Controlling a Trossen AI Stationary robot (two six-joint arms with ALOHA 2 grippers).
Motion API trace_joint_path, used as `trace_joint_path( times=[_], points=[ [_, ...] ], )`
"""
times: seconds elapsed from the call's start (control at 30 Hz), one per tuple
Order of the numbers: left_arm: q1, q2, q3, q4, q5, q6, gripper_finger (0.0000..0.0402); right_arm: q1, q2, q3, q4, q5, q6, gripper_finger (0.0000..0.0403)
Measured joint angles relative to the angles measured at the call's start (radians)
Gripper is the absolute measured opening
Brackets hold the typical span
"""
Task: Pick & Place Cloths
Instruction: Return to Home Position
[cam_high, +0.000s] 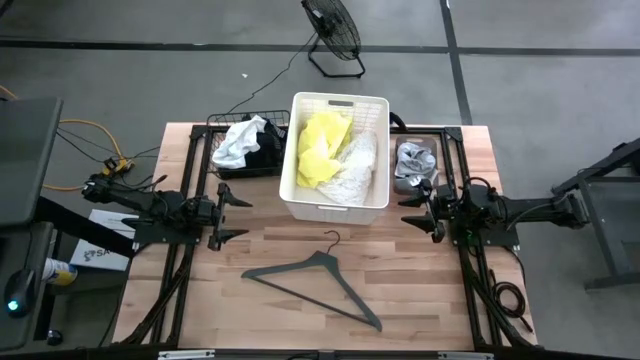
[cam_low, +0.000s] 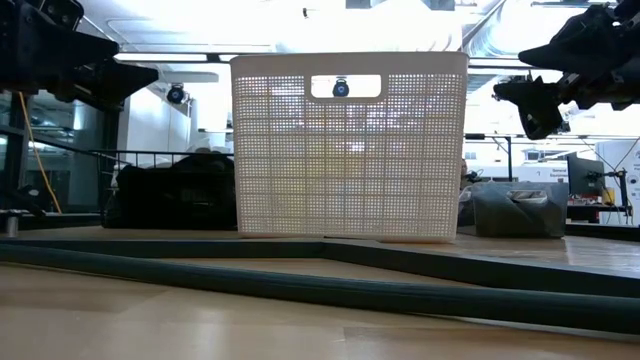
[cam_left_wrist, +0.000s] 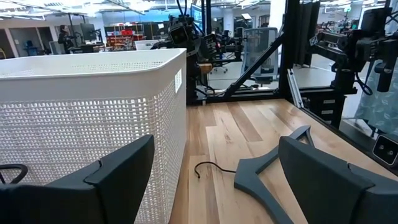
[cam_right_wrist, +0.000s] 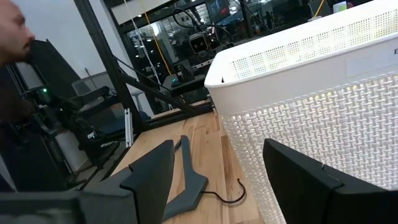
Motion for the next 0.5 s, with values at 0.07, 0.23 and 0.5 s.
trace_joint_path(
  times=[0.07, 0.23, 0.5],
  points=[
    [0.000, 0.000, 0.000, 0.000, 0.000, 0.000, 0.0338, 0.000, 0.000, 0.000, 0.000, 0.000, 0.000, 0.0238],
    [0.000, 0.000, 0.000, 0.000, 0.000, 0.000, 0.0338, 0.000, 0.000, 0.000, 0.000, 0.000, 0.000, 0.0238],
    [0.000, 0.000, 0.000, 0.000, 0.000, -0.007, 0.0338, 0.000, 0.000, 0.000, 0.000, 0.000, 0.000, 0.0238]
  ],
)
